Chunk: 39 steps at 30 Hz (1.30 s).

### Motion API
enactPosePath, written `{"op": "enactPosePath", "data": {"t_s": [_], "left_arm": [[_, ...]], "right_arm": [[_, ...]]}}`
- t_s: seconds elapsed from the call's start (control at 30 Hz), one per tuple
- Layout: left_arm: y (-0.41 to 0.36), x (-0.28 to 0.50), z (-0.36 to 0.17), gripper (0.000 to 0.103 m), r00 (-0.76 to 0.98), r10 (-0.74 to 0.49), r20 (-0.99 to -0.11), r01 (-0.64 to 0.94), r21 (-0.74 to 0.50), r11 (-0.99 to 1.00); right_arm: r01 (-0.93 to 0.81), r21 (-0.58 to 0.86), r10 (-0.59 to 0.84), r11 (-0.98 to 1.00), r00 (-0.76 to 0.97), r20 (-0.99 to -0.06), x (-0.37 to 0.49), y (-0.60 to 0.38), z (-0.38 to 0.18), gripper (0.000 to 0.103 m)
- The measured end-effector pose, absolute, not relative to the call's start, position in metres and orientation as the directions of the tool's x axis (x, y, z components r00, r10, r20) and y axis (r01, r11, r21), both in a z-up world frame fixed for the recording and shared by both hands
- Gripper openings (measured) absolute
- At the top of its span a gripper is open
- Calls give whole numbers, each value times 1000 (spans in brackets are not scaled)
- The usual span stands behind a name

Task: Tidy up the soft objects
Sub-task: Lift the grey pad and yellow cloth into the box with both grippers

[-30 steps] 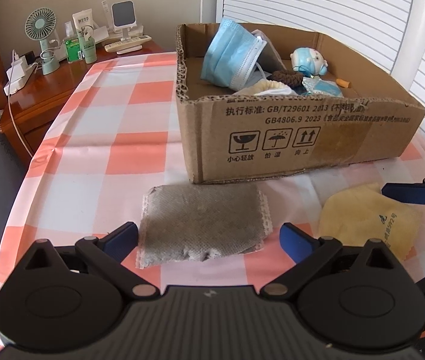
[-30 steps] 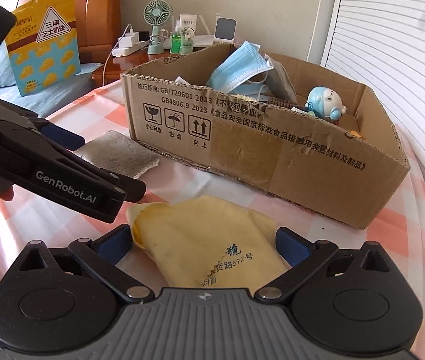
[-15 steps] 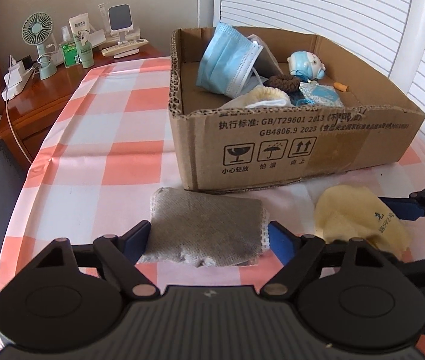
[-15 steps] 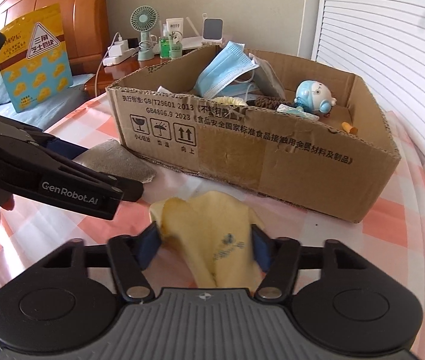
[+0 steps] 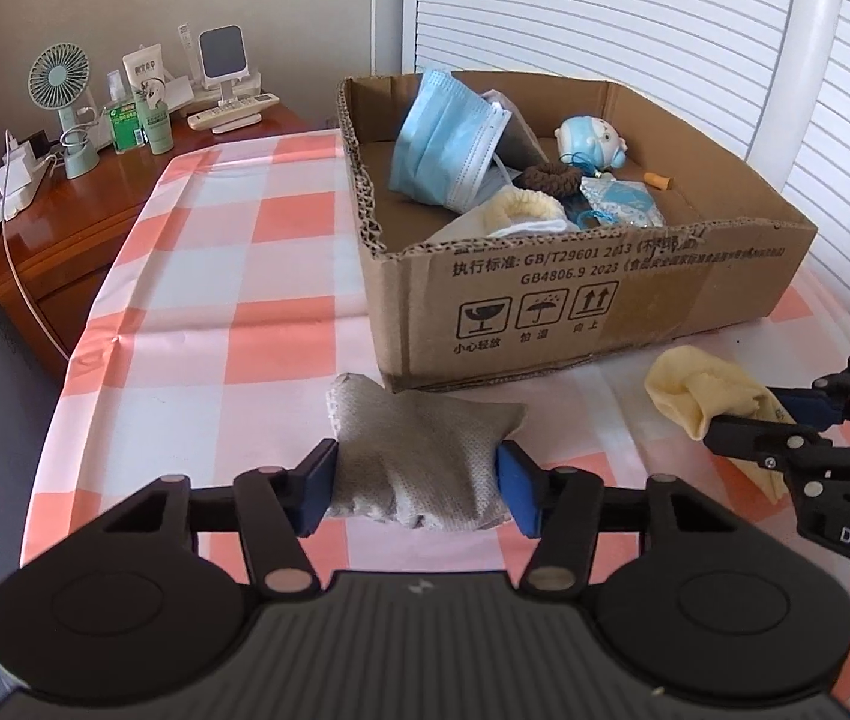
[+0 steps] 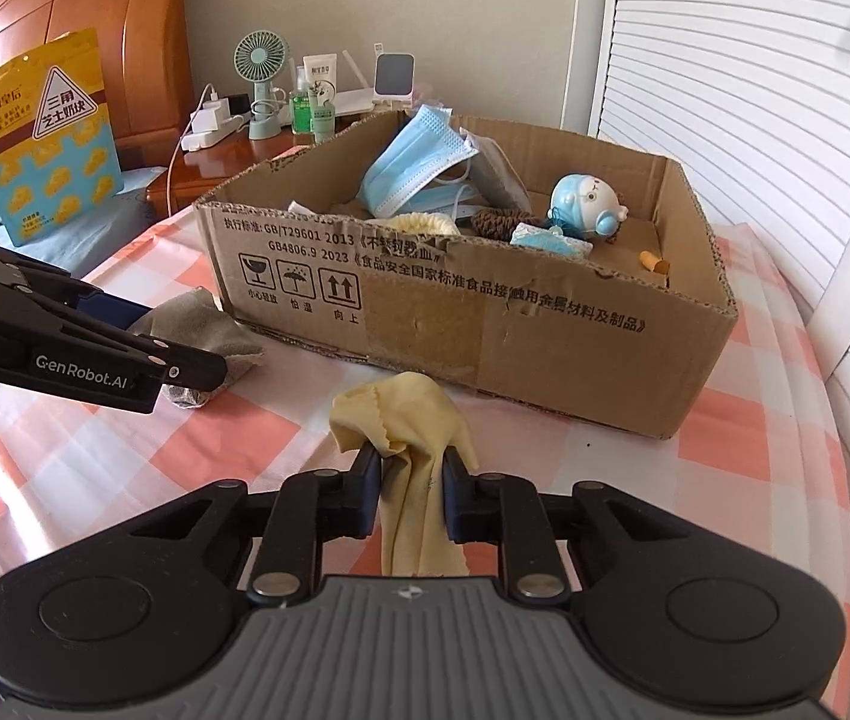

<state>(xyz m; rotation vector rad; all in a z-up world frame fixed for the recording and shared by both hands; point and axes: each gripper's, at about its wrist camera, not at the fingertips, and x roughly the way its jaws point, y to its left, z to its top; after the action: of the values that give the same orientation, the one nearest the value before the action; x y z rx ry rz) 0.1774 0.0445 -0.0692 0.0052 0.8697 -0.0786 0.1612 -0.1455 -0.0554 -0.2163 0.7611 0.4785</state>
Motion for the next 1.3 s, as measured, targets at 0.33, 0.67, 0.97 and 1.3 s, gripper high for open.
{"op": "enactPosePath", "data": {"t_s": [0.33, 0.67, 0.97, 1.3], "left_arm": [[49, 157, -48, 54, 637, -105, -764, 150, -10, 989], [42, 140, -2, 54, 643, -212, -736, 264, -46, 963], [25, 189, 34, 54, 735, -225, -640, 279, -18, 960], [21, 249, 11, 96, 802, -125, -585, 168, 20, 986]], "right_arm": [[-501, -48, 339, 864, 649, -681, 145, -150, -34, 24], [-509, -84, 350, 857, 694, -629, 132, -159, 0, 24], [-485, -92, 350, 869, 737, -578, 148, -169, 29, 24], [-437, -76, 319, 896, 753, -575, 194, -173, 32, 24]]}}
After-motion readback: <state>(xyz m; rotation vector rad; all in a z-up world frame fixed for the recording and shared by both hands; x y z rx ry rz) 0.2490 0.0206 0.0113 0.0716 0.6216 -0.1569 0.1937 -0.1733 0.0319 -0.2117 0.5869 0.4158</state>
